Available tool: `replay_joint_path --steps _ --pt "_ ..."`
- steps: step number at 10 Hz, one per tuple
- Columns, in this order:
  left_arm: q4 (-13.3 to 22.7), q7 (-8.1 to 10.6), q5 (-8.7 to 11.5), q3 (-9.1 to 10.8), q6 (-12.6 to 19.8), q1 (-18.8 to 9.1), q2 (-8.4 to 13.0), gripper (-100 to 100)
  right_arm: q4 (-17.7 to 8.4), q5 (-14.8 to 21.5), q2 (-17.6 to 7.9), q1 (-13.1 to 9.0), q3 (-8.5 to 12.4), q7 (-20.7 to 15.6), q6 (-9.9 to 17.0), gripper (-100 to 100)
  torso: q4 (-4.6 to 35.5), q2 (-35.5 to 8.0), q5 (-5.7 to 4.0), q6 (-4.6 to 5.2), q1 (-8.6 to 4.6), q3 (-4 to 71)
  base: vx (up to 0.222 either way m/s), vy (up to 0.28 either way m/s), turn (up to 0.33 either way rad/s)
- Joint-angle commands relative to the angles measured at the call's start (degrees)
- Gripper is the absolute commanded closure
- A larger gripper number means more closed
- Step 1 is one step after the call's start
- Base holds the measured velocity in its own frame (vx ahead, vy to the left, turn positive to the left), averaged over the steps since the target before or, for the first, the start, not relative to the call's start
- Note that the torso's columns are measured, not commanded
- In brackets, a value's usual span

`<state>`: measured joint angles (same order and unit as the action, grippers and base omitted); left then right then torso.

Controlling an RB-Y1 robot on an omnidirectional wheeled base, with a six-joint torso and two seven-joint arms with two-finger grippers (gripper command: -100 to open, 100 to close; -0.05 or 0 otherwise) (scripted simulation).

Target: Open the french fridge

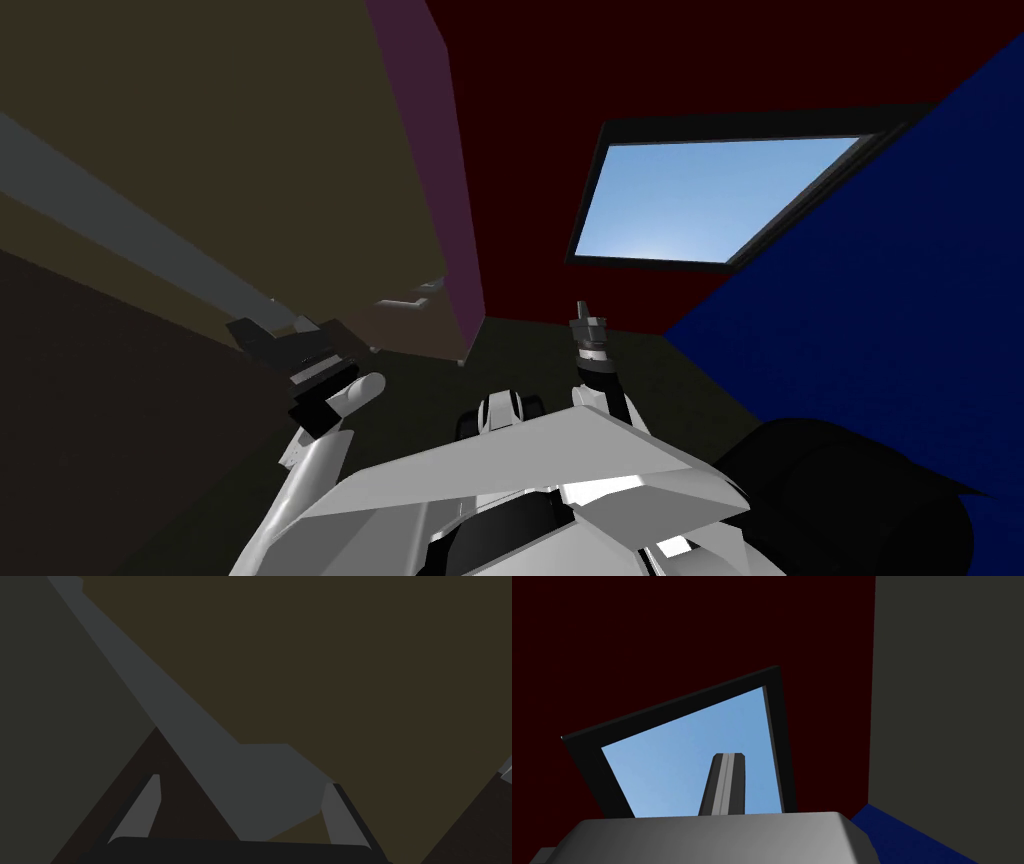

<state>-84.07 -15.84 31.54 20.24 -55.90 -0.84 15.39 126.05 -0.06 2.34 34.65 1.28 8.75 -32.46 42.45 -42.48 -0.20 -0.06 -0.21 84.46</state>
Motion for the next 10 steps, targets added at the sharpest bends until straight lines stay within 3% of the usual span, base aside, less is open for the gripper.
replay_joint_path --steps 1,2,3,4,5,6,7,10 --pt "2.5 0.41 2.4 2.59 0.4 -1.9 3.5 -100 0.0 0.0 0.0 0.0 0.0 0.0 0.0 0 0.1 -0.1 -0.09 0.10 -0.07 0.0 -0.047 -0.062 -0.105" --pt "4.5 0.65 4.4 4.67 0.9 -3.3 5.6 -100 0.0 0.0 0.0 0.0 0.0 0.0 0.0 0 0.1 -0.1 -0.15 -0.04 -0.14 -0.1 -0.046 -0.086 -0.165" --pt "4.5 0.65 4.4 4.67 0.9 -3.3 6.1 -100 0.0 0.0 0.0 0.0 0.0 0.0 0.0 0 0.2 -0.1 -0.23 0.05 -0.23 0.0 -0.045 -0.068 -0.099" --pt "6.6 0.90 6.4 6.75 1.4 -4.7 8.1 -100 0.0 0.0 0.0 0.0 0.0 0.0 0.0 0 0.2 -0.2 -0.35 0.02 -0.33 -0.1 -0.063 -0.087 -0.161" --pt "6.6 0.90 6.4 6.75 1.4 -4.7 8.7 -100 0.0 0.0 0.0 0.0 0.0 0.0 0.0 0 0.4 -0.4 -0.53 0.01 -0.47 -0.1 -0.047 -0.063 -0.096" --pt "6.9 0.94 6.2 6.22 1.6 -3.8 7.5 -100 0.0 0.0 0.0 0.0 0.0 0.0 0.0 0 0.4 -0.4 -0.63 0.01 -0.62 -0.2 -0.008 -0.010 -0.013" --pt "7.2 0.92 6.3 6.22 1.9 -3.7 7.4 0 0.0 0.0 0.0 0.0 0.0 0.0 0.0 0 0.3 -0.4 -0.48 0.00 -0.54 -0.2 0.000 0.000 0.000" --pt "7.8 0.93 6.4 5.96 2.3 -3.3 6.9 0 0.0 0.0 0.0 0.0 0.0 0.0 0.0 0 0.1 -0.1 -0.15 0.01 -0.09 0.0 0.000 0.000 0.000"
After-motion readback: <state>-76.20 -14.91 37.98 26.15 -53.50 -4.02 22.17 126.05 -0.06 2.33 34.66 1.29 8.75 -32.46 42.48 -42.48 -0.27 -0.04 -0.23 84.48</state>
